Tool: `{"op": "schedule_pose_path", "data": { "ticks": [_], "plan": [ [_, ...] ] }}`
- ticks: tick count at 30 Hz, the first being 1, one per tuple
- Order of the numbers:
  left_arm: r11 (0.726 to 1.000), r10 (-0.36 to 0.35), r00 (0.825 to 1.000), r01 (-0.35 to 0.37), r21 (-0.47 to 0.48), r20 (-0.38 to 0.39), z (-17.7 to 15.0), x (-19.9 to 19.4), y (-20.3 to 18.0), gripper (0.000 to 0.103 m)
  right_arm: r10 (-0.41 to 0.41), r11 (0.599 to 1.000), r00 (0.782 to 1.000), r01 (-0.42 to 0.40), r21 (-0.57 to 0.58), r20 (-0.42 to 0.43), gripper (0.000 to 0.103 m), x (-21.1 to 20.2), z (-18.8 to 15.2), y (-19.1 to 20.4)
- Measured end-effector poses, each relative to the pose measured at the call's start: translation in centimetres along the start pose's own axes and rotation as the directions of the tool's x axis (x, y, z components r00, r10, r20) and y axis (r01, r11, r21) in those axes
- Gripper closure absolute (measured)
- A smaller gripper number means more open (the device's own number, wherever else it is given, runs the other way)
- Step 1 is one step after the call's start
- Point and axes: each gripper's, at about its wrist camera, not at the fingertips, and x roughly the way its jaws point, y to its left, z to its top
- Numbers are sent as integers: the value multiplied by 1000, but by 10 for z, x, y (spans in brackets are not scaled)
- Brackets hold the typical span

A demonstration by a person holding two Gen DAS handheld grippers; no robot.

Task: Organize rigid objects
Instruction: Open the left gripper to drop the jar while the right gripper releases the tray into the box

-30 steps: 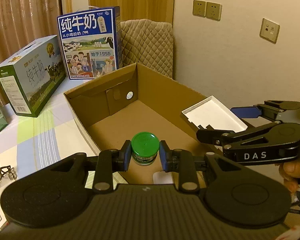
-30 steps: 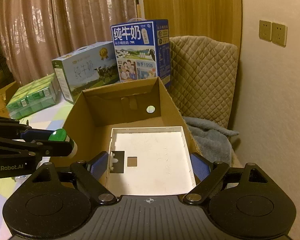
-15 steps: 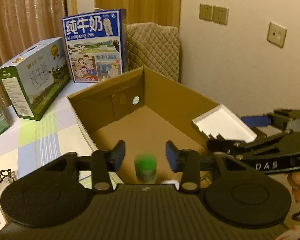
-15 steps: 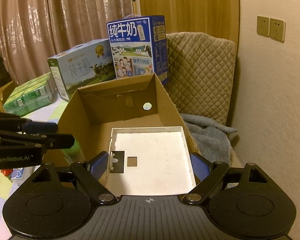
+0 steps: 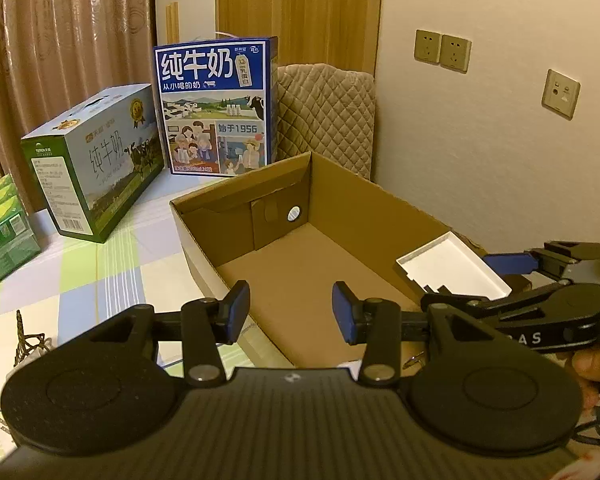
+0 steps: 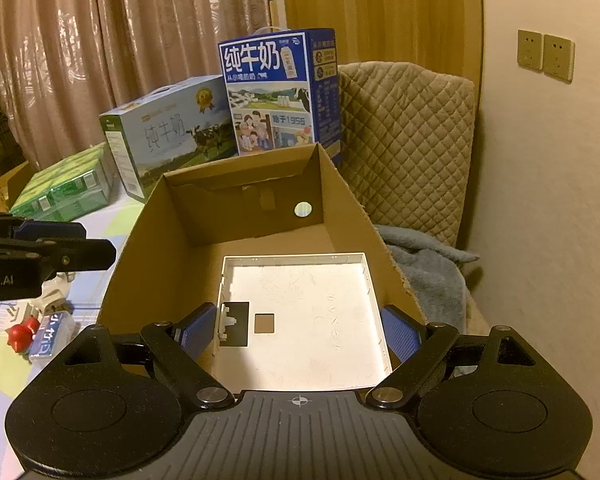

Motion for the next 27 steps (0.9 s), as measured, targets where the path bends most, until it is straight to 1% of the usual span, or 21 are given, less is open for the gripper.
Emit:
{"op": "schedule_pose_path", "data": {
  "ticks": [3,9,14,17,22,27],
  "plan": [
    [1000,3,1000,-3,-3,-3,-2,-3,-1,63,-7,1000,1000,7,5,-4,18,0,0,1],
    [1000,10,1000,-10,-14,-6,-6,-8,3,63,18,998,1000,-18,59,4,18,-2,3,-5],
    [1000,21,1000,-21,-14,-2,-10,-20,7,61,-8,999,999,6,52,37,18,-16,9,-3],
    [999,28,1000,-28,-16,3,-13,-30,12,61,-5,999,999,3,53,46,18,-28,12,1],
    [998,49,999,-48,-28,22,-16,-56,25,60,29,998,997,-32,45,71,18,-52,19,17],
    [995,89,995,-87,-48,53,-20,-92,47,60,78,997,989,-80,6,126,18,-80,29,52]
  ]
}}
